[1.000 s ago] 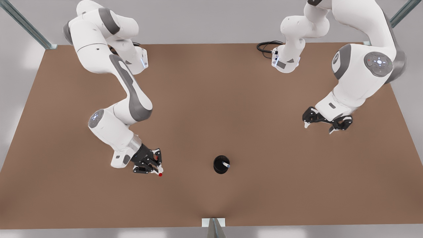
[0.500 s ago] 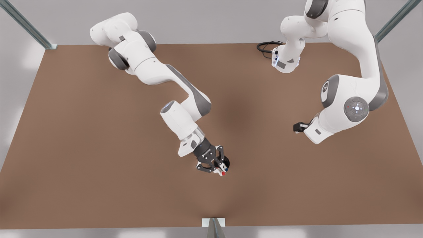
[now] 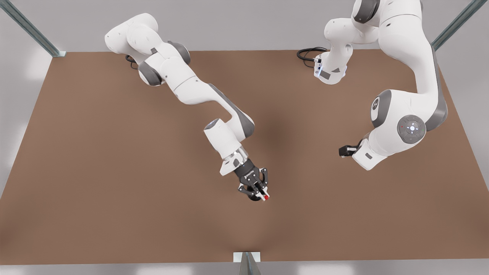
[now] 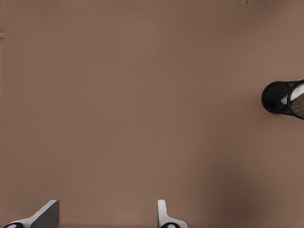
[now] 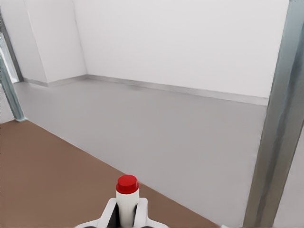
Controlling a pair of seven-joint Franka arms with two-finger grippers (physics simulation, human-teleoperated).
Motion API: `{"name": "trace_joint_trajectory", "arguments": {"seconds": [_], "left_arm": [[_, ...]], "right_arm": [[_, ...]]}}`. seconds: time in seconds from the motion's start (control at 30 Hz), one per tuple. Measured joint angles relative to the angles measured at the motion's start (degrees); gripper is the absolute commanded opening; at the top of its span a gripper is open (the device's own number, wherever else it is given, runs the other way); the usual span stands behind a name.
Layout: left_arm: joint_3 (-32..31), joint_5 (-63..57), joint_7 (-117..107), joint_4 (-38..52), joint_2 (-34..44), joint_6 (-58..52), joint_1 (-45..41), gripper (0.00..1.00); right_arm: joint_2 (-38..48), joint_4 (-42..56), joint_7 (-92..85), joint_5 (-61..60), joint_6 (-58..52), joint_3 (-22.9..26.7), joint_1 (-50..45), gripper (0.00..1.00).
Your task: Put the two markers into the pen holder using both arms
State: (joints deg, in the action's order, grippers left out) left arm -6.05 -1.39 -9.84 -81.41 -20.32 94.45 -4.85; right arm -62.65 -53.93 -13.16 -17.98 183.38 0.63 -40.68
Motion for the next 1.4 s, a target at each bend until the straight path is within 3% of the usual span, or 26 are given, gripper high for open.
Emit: {"name": "trace_joint_trajectory", "arguments": {"seconds": [0.17, 0.37, 1.27, 1.3, 1.33, 1.37, 1.4], "left_arm": [[0.0, 0.0, -0.8, 0.0, -0.1, 0.4, 0.0, 1.00], [0.0, 0.0, -1.4, 0.0, -0.6, 0.6, 0.0, 1.00], [0.1, 0.0, -2.8, 0.0, -2.3, 1.9, 0.1, 1.00], [0.1, 0.0, -2.8, 0.0, -2.3, 2.0, 0.1, 1.00], [0.0, -0.1, -2.8, 0.0, -2.3, 2.0, 0.1, 1.00], [0.1, -0.1, -2.8, 0.0, -2.3, 2.1, 0.1, 1.00], [0.1, -0.1, -2.9, 0.0, -2.3, 2.1, 0.1, 1.00]], "right_arm": [[4.2, -11.0, 1.0, 0.0, 7.1, -0.2, -0.7, 0.25], [7.1, -17.6, 1.9, 0.0, 13.2, -0.5, -1.4, 0.25], [3.7, -18.4, 0.6, 2.0, 18.3, 0.0, -1.7, 0.28], [3.6, -18.4, 0.5, 2.0, 18.3, 0.0, -1.7, 0.34], [3.6, -18.4, 0.5, 1.9, 18.3, 0.0, -1.7, 0.76], [3.6, -18.4, 0.4, 1.9, 18.3, 0.0, -1.7, 0.94], [3.6, -18.4, 0.4, 1.8, 18.3, 0.0, -1.8, 1.00]]}}
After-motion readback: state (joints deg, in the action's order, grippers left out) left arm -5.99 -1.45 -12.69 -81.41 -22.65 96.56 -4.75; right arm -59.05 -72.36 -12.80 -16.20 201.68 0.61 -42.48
